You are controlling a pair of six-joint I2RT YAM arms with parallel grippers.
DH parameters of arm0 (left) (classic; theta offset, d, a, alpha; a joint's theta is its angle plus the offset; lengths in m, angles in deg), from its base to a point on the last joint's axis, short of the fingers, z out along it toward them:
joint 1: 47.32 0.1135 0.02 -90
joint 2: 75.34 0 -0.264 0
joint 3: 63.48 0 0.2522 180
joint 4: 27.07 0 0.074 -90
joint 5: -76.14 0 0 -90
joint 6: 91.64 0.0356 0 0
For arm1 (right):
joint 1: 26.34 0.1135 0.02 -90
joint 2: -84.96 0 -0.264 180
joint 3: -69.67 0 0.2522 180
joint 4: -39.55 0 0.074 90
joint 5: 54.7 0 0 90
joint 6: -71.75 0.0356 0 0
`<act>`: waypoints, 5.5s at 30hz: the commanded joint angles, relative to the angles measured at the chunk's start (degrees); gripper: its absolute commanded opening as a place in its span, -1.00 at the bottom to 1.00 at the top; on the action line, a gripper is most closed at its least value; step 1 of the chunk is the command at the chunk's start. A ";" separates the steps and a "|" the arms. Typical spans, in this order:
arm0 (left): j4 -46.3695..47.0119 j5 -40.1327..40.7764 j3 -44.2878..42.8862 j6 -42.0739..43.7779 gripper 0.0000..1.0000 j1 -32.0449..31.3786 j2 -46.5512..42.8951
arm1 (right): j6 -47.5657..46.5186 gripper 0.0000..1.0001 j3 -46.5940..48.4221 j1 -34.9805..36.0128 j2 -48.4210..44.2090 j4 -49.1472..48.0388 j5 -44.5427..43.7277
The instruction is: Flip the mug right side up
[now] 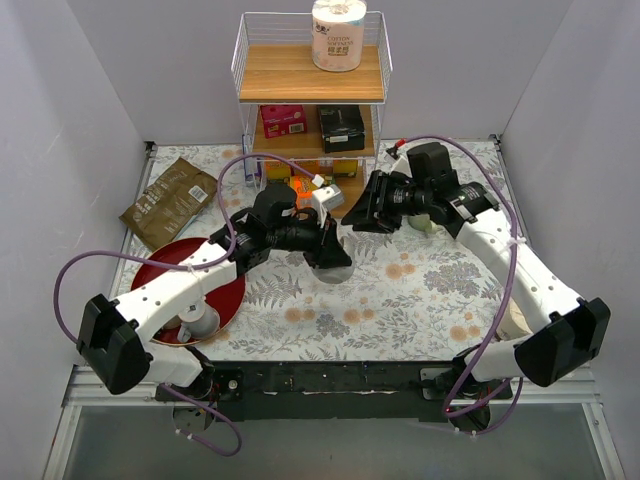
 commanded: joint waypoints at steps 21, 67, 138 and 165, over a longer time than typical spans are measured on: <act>0.96 3.98 -8.03 5.04 -1.00 -0.83 4.30 | -7.96 -0.63 0.76 5.72 6.79 5.47 -6.74; -3.08 25.25 -0.47 -10.08 0.96 -0.83 -9.85 | -23.78 -0.97 -41.07 4.05 -23.26 -38.89 -51.29; -11.34 44.94 -0.12 -17.72 0.96 -0.04 -8.88 | -15.52 0.55 -44.52 10.47 -12.80 -27.52 -47.34; -57.92 69.64 -2.24 -53.22 0.97 23.76 -16.70 | -15.60 0.91 -18.58 2.04 -13.33 -1.91 -35.66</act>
